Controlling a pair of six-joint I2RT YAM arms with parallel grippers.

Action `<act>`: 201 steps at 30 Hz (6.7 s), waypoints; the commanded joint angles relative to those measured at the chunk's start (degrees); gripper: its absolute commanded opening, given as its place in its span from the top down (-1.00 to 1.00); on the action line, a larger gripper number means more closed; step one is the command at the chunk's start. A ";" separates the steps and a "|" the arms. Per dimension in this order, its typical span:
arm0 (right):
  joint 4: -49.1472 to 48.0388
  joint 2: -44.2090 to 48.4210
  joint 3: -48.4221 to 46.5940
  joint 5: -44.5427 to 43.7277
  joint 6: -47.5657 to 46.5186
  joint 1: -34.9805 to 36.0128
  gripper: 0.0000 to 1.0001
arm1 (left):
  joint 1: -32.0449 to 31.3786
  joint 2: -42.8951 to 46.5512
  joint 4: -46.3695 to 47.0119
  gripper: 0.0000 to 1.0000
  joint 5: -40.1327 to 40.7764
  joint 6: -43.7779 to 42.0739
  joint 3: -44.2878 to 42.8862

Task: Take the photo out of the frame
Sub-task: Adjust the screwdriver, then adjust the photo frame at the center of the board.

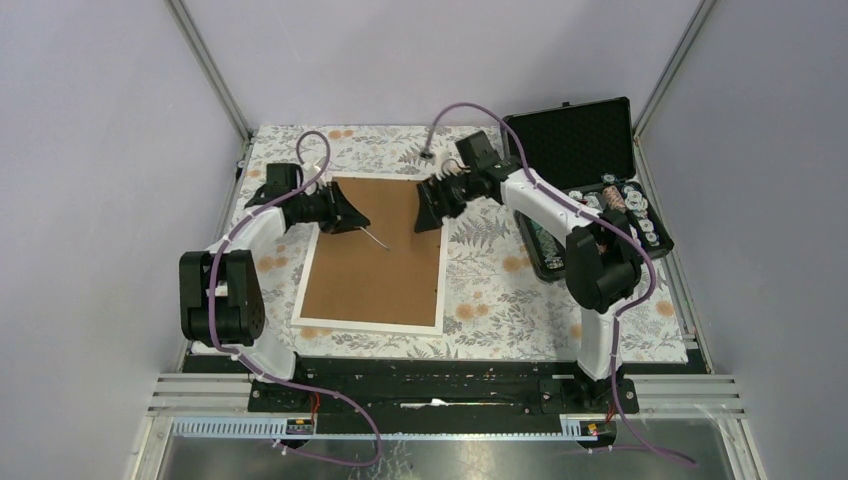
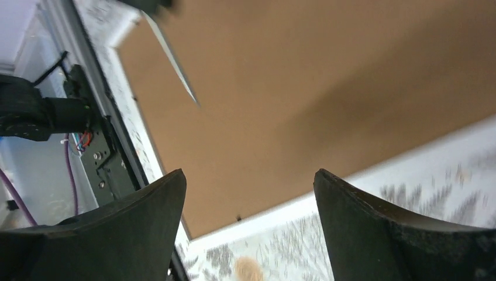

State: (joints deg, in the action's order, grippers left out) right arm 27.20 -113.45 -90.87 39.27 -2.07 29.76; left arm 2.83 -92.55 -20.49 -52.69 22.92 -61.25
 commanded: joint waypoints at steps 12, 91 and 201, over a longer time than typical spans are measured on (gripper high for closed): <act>-6.35 -2.50 -9.40 -2.32 -8.49 13.83 -0.50 | -6.69 2.31 13.16 1.00 -4.89 11.65 -0.17; 57.53 -12.80 -24.83 31.21 -50.37 5.00 1.00 | -10.72 2.37 -52.83 -0.78 -24.21 -86.05 -15.79; -10.61 -17.73 -9.58 -33.37 34.87 -3.89 -0.38 | -8.74 4.95 -7.38 1.00 -4.48 -41.77 5.79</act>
State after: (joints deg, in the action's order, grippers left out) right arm 14.96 -127.72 -95.94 14.26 29.93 26.20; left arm -6.15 -90.39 -29.80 -57.76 -20.10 -53.89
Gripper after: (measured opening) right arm 0.716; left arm 0.264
